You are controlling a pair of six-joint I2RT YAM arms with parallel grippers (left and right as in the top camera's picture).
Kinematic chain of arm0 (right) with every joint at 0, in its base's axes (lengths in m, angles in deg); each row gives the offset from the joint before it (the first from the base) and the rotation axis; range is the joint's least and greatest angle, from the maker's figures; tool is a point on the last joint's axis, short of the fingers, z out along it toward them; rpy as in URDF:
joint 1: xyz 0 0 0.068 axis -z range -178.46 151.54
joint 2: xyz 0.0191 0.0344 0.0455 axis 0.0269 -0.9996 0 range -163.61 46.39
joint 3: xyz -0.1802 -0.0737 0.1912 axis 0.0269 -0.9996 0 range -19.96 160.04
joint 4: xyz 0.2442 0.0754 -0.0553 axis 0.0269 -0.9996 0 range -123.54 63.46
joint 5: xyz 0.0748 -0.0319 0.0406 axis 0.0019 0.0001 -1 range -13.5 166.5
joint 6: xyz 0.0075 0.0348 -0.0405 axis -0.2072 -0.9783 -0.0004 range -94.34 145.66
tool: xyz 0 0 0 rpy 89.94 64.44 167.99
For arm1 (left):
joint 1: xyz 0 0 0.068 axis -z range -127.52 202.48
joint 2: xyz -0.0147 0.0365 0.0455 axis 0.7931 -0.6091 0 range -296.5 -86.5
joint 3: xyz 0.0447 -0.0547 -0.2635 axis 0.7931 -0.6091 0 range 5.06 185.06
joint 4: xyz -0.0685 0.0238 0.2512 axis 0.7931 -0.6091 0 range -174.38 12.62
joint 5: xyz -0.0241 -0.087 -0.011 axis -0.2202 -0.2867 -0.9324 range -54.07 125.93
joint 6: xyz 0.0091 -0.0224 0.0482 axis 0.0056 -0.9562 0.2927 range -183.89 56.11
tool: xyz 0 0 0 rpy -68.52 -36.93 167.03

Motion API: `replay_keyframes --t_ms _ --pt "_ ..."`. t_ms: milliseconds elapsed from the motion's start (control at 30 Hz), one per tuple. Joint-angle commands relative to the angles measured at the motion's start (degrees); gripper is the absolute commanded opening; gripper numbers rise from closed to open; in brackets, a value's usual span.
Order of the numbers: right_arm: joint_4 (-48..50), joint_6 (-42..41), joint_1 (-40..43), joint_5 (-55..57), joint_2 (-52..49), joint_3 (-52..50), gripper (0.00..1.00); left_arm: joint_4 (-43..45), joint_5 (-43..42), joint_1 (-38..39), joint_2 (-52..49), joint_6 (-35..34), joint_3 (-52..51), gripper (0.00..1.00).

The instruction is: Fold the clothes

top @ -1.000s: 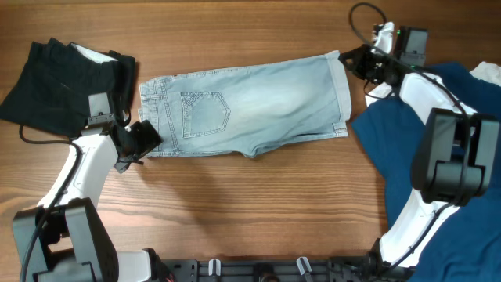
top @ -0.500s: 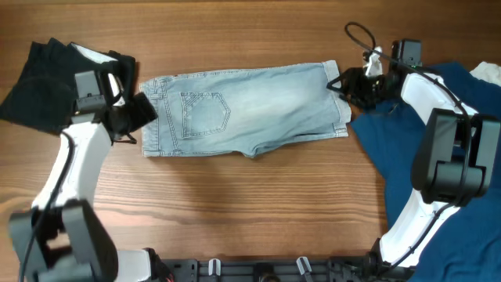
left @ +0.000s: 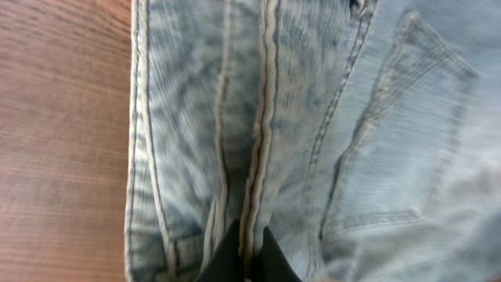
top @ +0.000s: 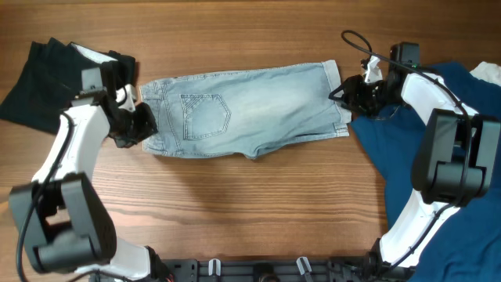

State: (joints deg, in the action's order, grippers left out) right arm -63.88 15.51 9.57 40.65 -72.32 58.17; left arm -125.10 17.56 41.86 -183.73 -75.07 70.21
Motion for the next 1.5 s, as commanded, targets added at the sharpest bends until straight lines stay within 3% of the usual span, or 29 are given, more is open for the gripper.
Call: replay_keyframes --t_ms 0,233,433,467,533,567,700,733,767,867,933,1067,1100,1167,1233,1333,1367,1467 --pt "-2.62 -0.63 -0.35 5.84 1.16 0.24 0.48 -5.42 1.81 -0.2 3.69 0.31 2.29 0.04" --pt "-6.78 -5.16 -0.81 14.49 -0.72 -0.11 0.35 -9.14 3.19 -0.09 3.37 -0.17 -4.61 0.11" --pt "-5.92 -8.46 -1.38 16.98 -2.93 -1.38 0.35 -6.71 2.97 -0.11 3.37 -1.7 -13.05 0.23" --pt "-5.73 -8.46 -1.38 16.98 -2.91 -1.38 0.35 -6.49 3.13 -0.11 3.37 -1.66 -13.84 0.23" --pt "-5.33 -8.41 -1.38 16.96 -2.91 -1.38 0.36 -5.68 3.45 -0.13 3.5 -1.62 -13.68 0.08" --pt "-5.07 -8.09 -1.29 16.65 -2.91 -1.36 0.37 -4.98 3.15 -0.57 3.78 -1.7 -12.28 0.08" --pt "-4.83 -4.13 -0.31 11.72 -1.01 -1.07 0.45 -7.23 4.07 -2.84 3.82 -1.6 -4.04 0.21" --pt "-4.66 -2.14 0.22 10.16 0.26 -0.74 0.49 -6.86 6.75 -3.72 3.82 -1.64 -1.55 0.28" --pt "-4.61 -1.64 0.39 9.86 0.92 -0.55 0.51 -5.97 8.0 -4.33 3.82 -1.66 -0.9 0.44" --pt "-4.02 -0.26 0.46 9.86 2.27 -0.5 0.61 -4.7 8.96 -5.81 3.15 -1.66 -1.18 0.52" --pt "-3.06 0.15 0.46 9.88 2.25 -0.52 0.66 -2.6 8.52 -5.51 1.16 -1.75 -2.36 0.7" --pt "-2.1 1.07 0.46 9.86 2.25 -0.52 0.68 0.66 5.11 -5.27 -3.13 -1.64 -5.22 0.77" --pt "-2.08 1.73 0.46 9.88 2.25 -0.52 0.69 1.09 5.18 -5.27 -4.59 -1.14 -5.7 0.72" --pt "-1.9 6.99 0.46 9.86 2.25 -0.52 0.72 2.29 7.13 -5.27 -7.87 -0.98 -6.01 0.36" --pt "-1.86 12.81 0.39 10.51 2.05 -1.01 0.73 3.48 8.28 -5.27 -9.33 -1.03 -6.01 0.18" --pt "0.7 12.98 0.39 9.6 1.46 -2.36 0.73 4.96 11.08 -5.73 -9.33 -1.44 -5.75 0.06" --pt "1.51 13.29 0.28 8.11 1.03 -2.54 0.75 5.14 11.63 -6.34 -9.33 -1.49 -5.55 0.04" --pt "2.14 17.68 -1.4 -0.48 -1.4 -2.54 0.68 5.53 10.36 -9.25 -9.27 -1.46 -5.14 0.08"
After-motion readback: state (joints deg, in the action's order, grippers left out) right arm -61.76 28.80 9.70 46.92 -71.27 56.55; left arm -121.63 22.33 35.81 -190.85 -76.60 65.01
